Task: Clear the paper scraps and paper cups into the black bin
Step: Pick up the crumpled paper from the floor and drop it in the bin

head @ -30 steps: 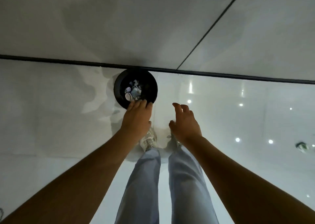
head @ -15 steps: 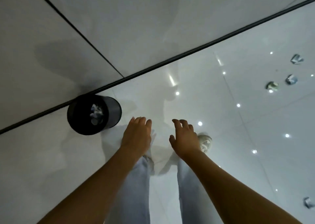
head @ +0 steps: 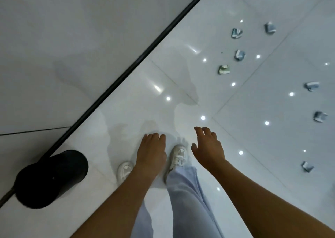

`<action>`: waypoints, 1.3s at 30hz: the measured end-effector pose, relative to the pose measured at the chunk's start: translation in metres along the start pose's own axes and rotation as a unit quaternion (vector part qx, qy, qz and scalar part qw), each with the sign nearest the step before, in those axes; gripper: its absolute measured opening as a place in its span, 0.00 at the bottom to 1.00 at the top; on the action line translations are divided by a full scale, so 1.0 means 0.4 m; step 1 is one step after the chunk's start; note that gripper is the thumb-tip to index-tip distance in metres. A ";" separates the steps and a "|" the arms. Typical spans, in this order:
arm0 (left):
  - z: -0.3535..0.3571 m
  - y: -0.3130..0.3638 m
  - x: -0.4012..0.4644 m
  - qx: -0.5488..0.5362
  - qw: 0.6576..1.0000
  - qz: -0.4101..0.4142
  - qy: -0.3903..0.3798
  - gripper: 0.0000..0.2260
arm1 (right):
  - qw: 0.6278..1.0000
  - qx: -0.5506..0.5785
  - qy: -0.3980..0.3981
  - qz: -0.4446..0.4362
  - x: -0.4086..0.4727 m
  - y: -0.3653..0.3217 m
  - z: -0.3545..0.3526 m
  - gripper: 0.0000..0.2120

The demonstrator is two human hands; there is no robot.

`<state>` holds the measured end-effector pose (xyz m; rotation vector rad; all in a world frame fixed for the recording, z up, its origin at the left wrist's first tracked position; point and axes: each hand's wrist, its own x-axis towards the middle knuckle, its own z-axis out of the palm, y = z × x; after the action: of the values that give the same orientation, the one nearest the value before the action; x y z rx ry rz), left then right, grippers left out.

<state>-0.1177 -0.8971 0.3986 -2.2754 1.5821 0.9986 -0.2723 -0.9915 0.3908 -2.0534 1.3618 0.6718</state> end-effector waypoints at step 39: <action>-0.601 0.512 1.065 0.126 0.978 0.135 -0.093 0.19 | 0.929 0.271 0.054 0.247 0.713 0.458 -0.628 0.27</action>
<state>-0.1143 -1.4256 0.3573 -1.7823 1.8490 0.9732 -0.3193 -1.4074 0.3387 -1.3328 1.9035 0.3196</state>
